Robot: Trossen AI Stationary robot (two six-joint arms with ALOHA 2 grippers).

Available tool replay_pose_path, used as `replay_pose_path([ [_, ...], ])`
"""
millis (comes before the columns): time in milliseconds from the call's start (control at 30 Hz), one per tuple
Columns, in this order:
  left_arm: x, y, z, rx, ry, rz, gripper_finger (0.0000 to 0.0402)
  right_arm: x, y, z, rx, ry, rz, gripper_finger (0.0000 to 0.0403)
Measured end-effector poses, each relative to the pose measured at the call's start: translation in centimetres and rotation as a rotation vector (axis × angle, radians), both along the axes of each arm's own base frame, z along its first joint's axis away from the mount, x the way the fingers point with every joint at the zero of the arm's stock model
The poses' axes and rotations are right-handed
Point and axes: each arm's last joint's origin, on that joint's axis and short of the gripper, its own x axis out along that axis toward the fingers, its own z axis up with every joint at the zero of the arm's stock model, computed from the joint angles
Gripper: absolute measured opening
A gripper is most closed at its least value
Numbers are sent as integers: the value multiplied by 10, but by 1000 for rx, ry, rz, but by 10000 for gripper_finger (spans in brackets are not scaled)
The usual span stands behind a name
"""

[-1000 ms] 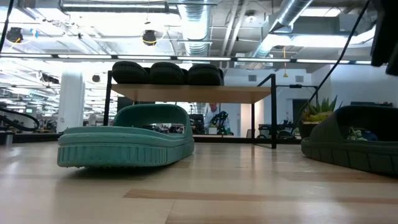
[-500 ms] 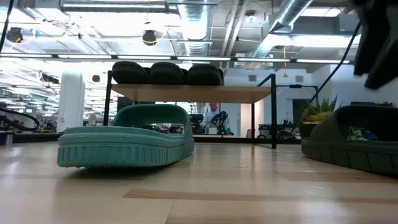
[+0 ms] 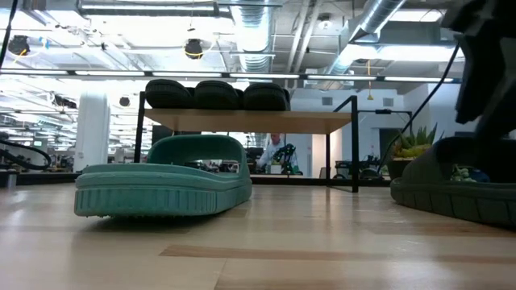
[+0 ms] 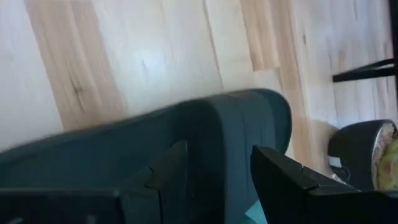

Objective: Pick and place slides into the shelf
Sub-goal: Put the black slipper on the shelf

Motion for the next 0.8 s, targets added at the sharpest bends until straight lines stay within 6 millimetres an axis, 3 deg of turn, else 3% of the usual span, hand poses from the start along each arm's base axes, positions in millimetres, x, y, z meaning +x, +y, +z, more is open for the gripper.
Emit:
replay_pose_path([
  [500, 3, 2, 0, -2, 0, 16, 122, -10, -13, -18, -52, 70, -19, 152],
  [800, 9, 7, 0, -4, 9, 46, 122, -4, -23, -23, -63, 86, -31, 134],
])
